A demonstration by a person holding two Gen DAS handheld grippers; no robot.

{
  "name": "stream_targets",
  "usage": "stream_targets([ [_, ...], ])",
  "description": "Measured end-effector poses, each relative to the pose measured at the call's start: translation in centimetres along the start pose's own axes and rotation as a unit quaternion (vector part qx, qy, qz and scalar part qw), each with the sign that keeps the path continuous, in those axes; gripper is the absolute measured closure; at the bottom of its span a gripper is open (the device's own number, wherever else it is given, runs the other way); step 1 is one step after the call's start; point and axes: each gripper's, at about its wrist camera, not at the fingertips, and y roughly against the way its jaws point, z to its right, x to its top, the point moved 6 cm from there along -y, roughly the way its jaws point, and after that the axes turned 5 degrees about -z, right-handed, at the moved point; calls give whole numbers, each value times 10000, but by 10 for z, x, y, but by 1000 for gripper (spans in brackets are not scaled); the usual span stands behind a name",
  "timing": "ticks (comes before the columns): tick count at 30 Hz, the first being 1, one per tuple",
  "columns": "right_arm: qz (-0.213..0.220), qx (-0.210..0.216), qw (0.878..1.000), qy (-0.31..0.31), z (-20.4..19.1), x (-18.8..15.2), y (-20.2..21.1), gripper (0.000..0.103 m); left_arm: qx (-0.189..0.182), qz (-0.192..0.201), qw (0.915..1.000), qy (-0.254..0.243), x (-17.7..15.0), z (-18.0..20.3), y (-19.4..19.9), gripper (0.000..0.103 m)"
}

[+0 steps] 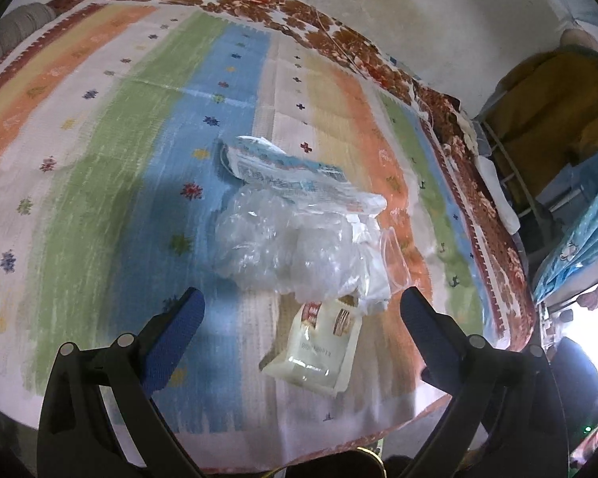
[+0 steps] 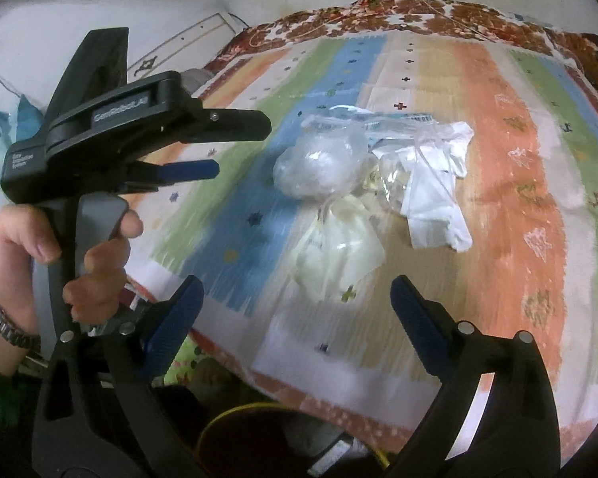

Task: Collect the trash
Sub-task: 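Grasp the clear plastic bag bundle with the left tool while the right grasps the pale yellow bag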

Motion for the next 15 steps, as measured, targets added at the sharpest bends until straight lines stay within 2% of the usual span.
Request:
stream_targets([
  [2, -65, 37, 10000, 22, 5, 2, -9, 24, -42, -44, 10000, 30, 1, -1, -6, 9],
  [7, -130, 240, 9995, -148, 12, 14, -29, 26, -62, -318, 9993, -200, 1, 3, -27, 18],
  [15, -337, 163, 9991, -180, 16, 13, -50, 42, -174, -340, 9985, -386, 8, 15, -40, 24],
])
